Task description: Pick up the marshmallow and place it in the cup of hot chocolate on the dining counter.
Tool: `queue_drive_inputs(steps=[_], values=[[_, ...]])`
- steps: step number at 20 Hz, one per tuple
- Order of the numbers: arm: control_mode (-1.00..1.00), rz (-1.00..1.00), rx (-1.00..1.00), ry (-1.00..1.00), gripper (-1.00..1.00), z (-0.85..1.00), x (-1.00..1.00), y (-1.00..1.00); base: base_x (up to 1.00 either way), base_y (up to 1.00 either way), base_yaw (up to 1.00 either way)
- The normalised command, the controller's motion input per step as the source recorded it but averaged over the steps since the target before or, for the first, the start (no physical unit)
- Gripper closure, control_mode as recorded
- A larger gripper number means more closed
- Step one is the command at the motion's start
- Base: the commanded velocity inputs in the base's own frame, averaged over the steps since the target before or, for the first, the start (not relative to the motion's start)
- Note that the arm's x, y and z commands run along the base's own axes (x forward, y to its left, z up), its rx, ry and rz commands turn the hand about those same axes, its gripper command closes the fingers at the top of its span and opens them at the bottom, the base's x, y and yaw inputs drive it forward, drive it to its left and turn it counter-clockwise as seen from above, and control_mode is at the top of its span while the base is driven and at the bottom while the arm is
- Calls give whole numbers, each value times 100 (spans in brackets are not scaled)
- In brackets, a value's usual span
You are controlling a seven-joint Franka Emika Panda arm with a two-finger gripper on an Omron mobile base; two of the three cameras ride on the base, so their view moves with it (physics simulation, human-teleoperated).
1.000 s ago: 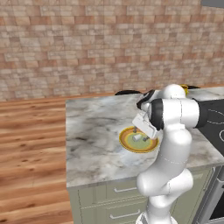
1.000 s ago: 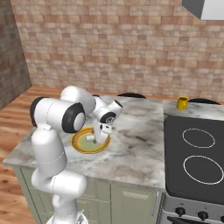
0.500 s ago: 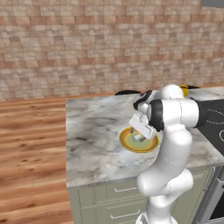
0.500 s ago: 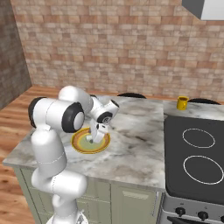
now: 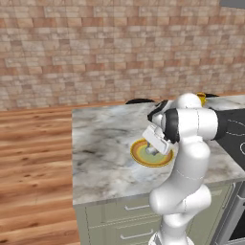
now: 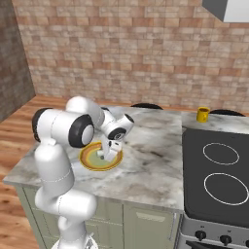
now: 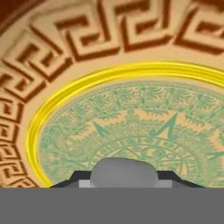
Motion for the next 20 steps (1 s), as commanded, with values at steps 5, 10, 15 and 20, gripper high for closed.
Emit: queue_drive_inputs(steps=[5, 10, 15, 20], values=[[-100, 0, 1, -11, 100, -5, 0, -15, 0, 0, 0], [-100, 0, 1, -14, 100, 4, -21, -1, 0, 0, 0], [-100, -1, 0, -2, 100, 59, -50, 0, 0, 0, 0], [-100, 6, -13, 0, 100, 56, -61, 14, 0, 0, 0]])
